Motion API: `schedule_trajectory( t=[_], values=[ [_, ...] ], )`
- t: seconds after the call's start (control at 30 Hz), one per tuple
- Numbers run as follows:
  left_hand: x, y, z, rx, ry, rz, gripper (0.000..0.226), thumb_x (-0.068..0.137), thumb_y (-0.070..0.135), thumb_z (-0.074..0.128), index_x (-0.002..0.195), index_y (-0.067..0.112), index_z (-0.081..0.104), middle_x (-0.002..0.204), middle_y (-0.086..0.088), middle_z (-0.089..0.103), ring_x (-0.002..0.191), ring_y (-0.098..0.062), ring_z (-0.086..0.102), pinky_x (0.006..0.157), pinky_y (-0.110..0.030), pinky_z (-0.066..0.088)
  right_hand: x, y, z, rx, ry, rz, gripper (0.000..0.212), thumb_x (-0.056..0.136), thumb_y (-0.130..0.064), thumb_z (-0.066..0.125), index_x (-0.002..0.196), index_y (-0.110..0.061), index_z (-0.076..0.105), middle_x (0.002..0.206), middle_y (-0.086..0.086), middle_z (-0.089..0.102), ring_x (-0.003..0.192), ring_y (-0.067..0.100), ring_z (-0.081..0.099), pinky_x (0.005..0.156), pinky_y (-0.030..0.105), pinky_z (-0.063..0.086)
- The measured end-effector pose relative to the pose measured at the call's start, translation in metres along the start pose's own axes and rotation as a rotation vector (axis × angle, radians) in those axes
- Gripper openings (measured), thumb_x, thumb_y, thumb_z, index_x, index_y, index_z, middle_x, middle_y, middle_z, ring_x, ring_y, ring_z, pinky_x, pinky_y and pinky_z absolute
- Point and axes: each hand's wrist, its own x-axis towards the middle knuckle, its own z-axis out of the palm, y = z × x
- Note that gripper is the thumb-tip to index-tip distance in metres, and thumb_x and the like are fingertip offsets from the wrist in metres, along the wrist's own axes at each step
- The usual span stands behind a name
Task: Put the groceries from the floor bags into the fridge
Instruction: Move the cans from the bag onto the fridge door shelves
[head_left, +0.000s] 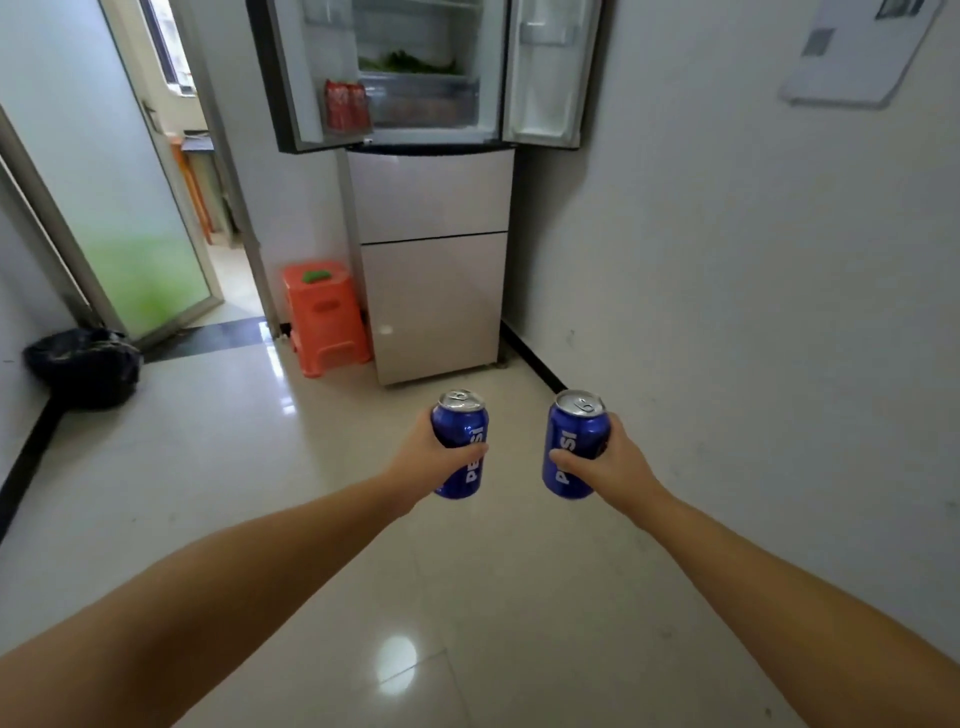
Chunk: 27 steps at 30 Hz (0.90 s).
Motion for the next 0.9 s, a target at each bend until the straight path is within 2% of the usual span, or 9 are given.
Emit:
schedule_trajectory(
  t=[0.13,0.33,0.47,0.57,0.7,0.8,0.9],
  values=[
    [0.075,0.018,0.013,0.009,0.037,0.036,0.065,0.074,0.016,0.078,0.127,0.018,0.04,0.114,0.003,0.054,0.107,-0.018,0.052,0.088,-0.035,0.046,0.076,0.011,-0.02,0.025,0.027,0.016,0.067,0.074,-0.017,0.079,0.129,-0.019,0.041,0.117,-0.003,0.056,0.107,0.016,0.055,0.081,0.025,0.046],
    [0.219,0.054,0.047,-0.026,0.055,0.06,0.068,0.075,0.018,0.077,0.132,0.018,0.038,0.126,-0.001,0.054,0.111,-0.017,0.051,0.089,-0.034,0.043,0.21,0.025,-0.063,-0.001,0.022,0.01,0.063,0.072,-0.019,0.081,0.122,-0.024,0.042,0.119,0.0,0.058,0.109,0.019,0.058,0.087,0.032,0.049],
    [0.308,0.092,0.08,-0.062,0.03,0.071,0.066,0.077,0.017,0.075,0.132,0.016,0.038,0.123,0.0,0.054,0.105,-0.015,0.049,0.086,-0.032,0.041,0.29,0.027,-0.102,-0.059,0.029,0.005,0.059,0.073,-0.02,0.08,0.119,-0.025,0.043,0.118,0.0,0.059,0.107,0.019,0.059,0.094,0.037,0.049],
    [0.363,0.105,0.102,-0.086,0.026,0.057,0.067,0.078,0.017,0.075,0.133,0.017,0.037,0.123,0.0,0.053,0.108,-0.015,0.049,0.088,-0.034,0.042,0.347,0.033,-0.122,-0.069,0.052,0.014,0.058,0.074,-0.019,0.08,0.117,-0.025,0.041,0.115,-0.002,0.058,0.106,0.018,0.058,0.091,0.033,0.048],
    [0.442,0.114,0.115,-0.064,0.025,0.08,0.067,0.078,0.017,0.075,0.133,0.017,0.037,0.125,0.0,0.054,0.112,-0.015,0.05,0.095,-0.037,0.042,0.438,0.034,-0.135,-0.102,-0.001,-0.012,0.06,0.075,-0.018,0.078,0.122,-0.02,0.041,0.115,-0.002,0.056,0.104,0.016,0.055,0.087,0.029,0.045],
    [0.51,0.124,0.116,-0.068,0.077,0.104,0.067,0.078,0.016,0.074,0.134,0.017,0.037,0.128,-0.002,0.053,0.11,-0.013,0.048,0.098,-0.039,0.041,0.517,0.032,-0.138,-0.115,-0.047,-0.065,0.059,0.076,-0.017,0.078,0.121,-0.022,0.041,0.112,-0.004,0.055,0.104,0.014,0.054,0.085,0.027,0.045],
    [0.584,0.138,0.112,-0.058,0.152,0.1,0.067,0.077,0.017,0.075,0.132,0.017,0.037,0.129,-0.003,0.053,0.118,-0.019,0.05,0.1,-0.04,0.041,0.601,0.028,-0.147,-0.11,-0.12,-0.104,0.058,0.076,-0.018,0.078,0.121,-0.023,0.041,0.113,-0.005,0.055,0.105,0.014,0.054,0.086,0.028,0.044]
  ],
)
